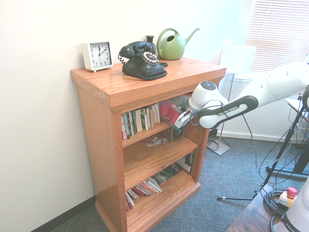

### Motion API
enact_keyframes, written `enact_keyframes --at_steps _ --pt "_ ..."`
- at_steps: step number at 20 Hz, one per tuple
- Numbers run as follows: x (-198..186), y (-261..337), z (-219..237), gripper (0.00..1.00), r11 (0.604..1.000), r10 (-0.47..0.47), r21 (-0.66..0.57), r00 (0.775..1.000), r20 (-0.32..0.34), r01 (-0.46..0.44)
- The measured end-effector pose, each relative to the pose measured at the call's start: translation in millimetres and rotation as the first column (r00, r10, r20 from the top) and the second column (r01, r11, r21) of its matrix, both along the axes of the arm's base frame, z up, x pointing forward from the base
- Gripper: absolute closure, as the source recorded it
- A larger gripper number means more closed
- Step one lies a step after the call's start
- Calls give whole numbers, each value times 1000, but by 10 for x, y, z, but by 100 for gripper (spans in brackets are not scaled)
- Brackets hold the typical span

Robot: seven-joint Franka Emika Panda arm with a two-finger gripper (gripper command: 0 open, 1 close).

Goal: Organize the shelf

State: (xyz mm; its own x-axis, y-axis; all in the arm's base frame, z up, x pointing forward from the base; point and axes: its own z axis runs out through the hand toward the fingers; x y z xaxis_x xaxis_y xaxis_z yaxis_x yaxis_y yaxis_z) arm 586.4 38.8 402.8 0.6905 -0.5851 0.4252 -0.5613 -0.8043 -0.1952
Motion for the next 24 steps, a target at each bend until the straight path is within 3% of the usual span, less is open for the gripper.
enact_keyframes --at_steps 20,21,24 --pt "188 296 101 100 1000 13 -7 999 51 -13" --pt "188 296 101 0 1000 11 -6 999 51 -11" --pt "218 302 125 0 1000 10 -5 998 56 -9"
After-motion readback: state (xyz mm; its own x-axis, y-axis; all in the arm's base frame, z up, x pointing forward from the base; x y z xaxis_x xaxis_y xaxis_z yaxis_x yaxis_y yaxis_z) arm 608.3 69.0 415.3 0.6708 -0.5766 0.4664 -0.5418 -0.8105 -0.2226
